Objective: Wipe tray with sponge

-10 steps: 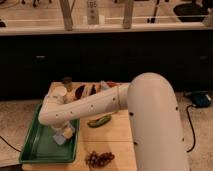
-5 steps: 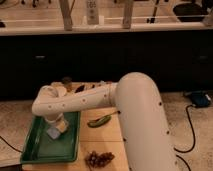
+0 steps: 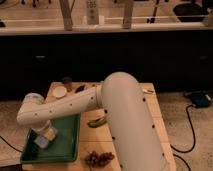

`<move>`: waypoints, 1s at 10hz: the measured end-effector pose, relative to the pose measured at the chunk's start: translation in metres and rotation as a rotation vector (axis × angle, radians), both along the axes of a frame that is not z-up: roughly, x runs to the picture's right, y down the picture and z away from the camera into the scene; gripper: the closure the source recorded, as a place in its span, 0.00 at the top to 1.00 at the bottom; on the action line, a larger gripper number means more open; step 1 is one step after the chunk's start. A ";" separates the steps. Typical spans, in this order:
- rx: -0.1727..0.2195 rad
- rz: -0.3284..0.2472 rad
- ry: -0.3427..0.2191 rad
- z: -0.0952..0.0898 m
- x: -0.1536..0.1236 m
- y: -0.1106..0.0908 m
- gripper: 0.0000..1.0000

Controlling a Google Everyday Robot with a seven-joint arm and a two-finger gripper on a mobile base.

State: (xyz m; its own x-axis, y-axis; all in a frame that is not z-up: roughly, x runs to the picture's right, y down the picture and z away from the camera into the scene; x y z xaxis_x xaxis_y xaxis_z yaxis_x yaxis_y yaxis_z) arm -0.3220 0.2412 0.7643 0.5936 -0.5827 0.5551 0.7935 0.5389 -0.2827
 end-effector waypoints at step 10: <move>0.028 0.177 0.106 0.010 0.082 -0.055 0.01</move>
State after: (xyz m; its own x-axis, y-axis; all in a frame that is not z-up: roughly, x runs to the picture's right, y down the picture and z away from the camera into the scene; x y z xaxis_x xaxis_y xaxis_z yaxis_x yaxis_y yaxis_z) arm -0.2399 0.1861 0.7740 0.7426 -0.4780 0.4692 0.6520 0.6762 -0.3430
